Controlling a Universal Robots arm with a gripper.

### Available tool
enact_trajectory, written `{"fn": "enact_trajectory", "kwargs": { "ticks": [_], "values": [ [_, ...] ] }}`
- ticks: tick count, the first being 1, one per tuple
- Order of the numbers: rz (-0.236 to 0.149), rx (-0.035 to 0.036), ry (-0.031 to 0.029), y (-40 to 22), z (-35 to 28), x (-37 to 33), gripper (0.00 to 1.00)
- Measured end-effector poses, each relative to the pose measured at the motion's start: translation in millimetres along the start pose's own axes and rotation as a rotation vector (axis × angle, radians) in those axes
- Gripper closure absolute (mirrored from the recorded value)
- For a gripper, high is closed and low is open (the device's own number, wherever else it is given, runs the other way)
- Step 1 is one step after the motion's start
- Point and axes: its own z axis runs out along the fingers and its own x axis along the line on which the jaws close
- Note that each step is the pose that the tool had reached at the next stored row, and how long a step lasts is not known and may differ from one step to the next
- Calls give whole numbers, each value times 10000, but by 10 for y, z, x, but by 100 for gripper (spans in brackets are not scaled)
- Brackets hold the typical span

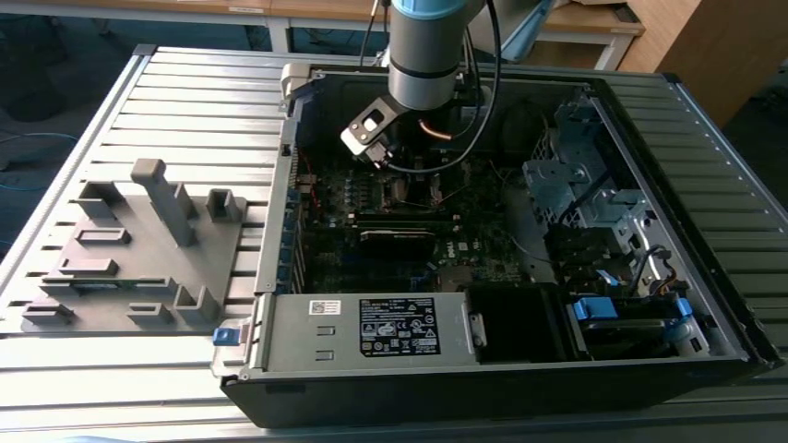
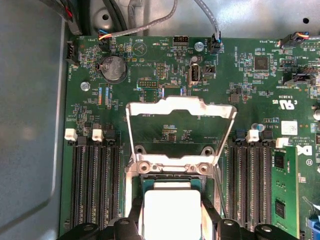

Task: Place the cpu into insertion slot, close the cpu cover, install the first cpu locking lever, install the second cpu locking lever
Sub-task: 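Place the cpu into insertion slot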

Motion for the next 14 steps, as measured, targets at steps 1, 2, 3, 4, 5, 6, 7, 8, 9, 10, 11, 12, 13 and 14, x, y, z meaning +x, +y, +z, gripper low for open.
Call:
{"fn": "enact_trajectory", "kwargs": {
  "ticks": [1, 2, 3, 4, 5, 6, 7, 8, 9, 10, 11, 12, 13, 14],
  "values": [
    [0, 0, 1, 0, 0, 0, 46],
    [0, 0, 1, 0, 0, 0, 46],
    [0, -1, 3, 0, -1, 0, 46],
    [0, -4, 7, 1, -5, 1, 46],
    [1, -4, 11, 1, -13, 2, 46],
    [1, -1, 5, 1, -24, 1, 46],
    [1, 0, 1, 1, -33, 1, 46],
    [1, -2, 4, 2, -36, 1, 46],
    [0, -2, 5, 2, -35, 1, 46],
    [5, -2, 4, 2, -36, 1, 46],
    [23, -2, 3, 2, -36, 1, 46],
    [53, -2, 1, 2, -36, 1, 46],
    [92, -1, -3, 2, -36, 1, 46],
    [150, -1, -6, 2, -36, 0, 46]
  ]
}}
